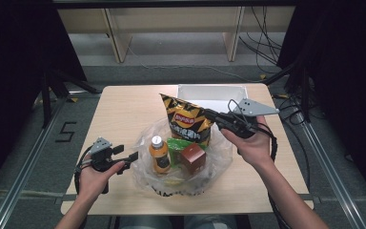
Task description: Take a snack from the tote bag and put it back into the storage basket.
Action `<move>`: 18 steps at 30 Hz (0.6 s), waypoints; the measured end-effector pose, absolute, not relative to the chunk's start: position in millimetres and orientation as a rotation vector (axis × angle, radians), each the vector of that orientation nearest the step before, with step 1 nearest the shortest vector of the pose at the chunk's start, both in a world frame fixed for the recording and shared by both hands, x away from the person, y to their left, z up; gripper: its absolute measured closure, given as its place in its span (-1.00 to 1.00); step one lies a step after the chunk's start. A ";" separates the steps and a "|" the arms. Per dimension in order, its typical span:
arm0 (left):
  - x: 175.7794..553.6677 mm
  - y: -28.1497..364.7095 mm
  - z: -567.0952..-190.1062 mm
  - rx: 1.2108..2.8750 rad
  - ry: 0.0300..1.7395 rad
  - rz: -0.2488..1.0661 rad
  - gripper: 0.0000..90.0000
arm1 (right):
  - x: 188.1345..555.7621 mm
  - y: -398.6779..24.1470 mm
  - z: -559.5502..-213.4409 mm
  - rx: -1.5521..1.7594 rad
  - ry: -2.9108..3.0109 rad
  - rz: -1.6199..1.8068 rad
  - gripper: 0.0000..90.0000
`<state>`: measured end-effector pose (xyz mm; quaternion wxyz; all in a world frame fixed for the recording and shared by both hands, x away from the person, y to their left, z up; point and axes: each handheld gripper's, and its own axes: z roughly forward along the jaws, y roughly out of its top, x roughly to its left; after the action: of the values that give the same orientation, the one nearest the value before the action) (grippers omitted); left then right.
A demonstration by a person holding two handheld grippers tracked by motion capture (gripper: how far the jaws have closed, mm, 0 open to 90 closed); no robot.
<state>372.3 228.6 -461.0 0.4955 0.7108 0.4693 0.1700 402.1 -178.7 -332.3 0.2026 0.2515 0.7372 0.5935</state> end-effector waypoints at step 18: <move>371.9 228.7 -460.0 1.709 1.129 0.418 -0.39 | 403.4 -182.6 -316.9 0.691 1.993 1.711 1.00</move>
<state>371.9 228.7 -460.0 0.5018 0.7072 0.4672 0.1728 403.4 -182.6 -316.9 0.2109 0.2488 0.7172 0.6158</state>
